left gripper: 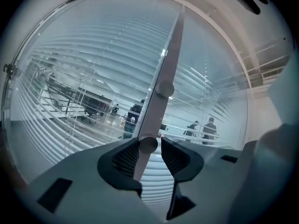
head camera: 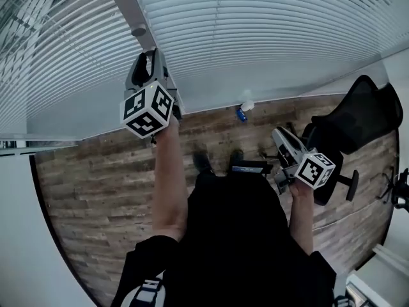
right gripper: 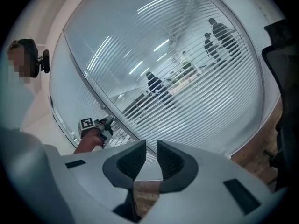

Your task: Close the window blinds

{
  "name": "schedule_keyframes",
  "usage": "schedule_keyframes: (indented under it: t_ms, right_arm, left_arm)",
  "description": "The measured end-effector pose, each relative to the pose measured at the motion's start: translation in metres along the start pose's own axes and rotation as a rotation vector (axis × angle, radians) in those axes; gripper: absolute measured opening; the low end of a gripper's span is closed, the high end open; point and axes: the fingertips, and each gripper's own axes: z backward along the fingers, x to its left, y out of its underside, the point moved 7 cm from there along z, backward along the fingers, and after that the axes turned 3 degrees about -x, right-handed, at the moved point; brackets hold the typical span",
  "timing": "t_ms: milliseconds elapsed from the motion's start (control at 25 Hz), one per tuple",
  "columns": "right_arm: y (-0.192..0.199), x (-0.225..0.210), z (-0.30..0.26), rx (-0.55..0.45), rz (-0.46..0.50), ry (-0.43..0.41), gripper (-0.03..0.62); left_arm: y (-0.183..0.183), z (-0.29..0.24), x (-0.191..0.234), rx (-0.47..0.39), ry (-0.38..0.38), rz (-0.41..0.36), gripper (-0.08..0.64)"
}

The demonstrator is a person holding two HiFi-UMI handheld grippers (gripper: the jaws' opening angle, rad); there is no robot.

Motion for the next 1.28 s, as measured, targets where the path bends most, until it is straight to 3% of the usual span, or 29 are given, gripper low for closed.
schedule_keyframes:
  t_ms: [240, 360, 520, 600, 680, 720, 880, 960, 1000, 1080, 1280]
  right_arm:
    - [-0.025, 0.003, -0.028, 0.000, 0.029, -0.092, 0.075]
    - [-0.025, 0.001, -0.027, 0.003, 0.016, -0.120, 0.075]
    - [-0.029, -0.012, -0.034, 0.007, 0.001, -0.144, 0.075]
    - [-0.033, -0.018, -0.036, 0.007, -0.004, -0.150, 0.075]
    - [-0.034, -0.021, -0.035, 0.008, -0.009, -0.153, 0.075]
    - [-0.035, -0.020, -0.036, 0.006, -0.009, -0.159, 0.075]
    - [-0.045, -0.014, -0.040, -0.012, 0.002, -0.188, 0.075]
    - [-0.047, -0.017, -0.040, -0.015, -0.001, -0.191, 0.075]
    - [-0.048, -0.018, -0.040, -0.015, -0.003, -0.191, 0.075]
    - [-0.049, -0.020, -0.041, -0.014, -0.005, -0.191, 0.075]
    - [-0.049, -0.022, -0.041, -0.013, -0.007, -0.191, 0.075]
  left_arm:
    - [-0.003, -0.006, 0.001, 0.046, -0.096, -0.167, 0.137]
    - [-0.005, -0.001, -0.005, 0.084, -0.157, -0.320, 0.135]
    - [0.005, -0.013, -0.013, 0.163, -0.252, -0.598, 0.135]
    - [0.010, -0.019, -0.016, 0.196, -0.281, -0.674, 0.135]
    - [0.010, -0.018, -0.015, 0.193, -0.268, -0.624, 0.137]
    - [0.006, -0.015, -0.014, 0.170, -0.245, -0.531, 0.137]
    - [-0.006, -0.008, 0.001, 0.030, -0.162, -0.002, 0.198]
    - [-0.006, -0.011, 0.005, -0.001, -0.128, 0.125, 0.196]
    - [-0.006, -0.013, 0.005, -0.002, -0.124, 0.135, 0.195]
    - [-0.007, -0.014, 0.004, 0.008, -0.155, 0.077, 0.157]
    - [-0.004, -0.013, -0.002, 0.051, -0.258, -0.187, 0.137]
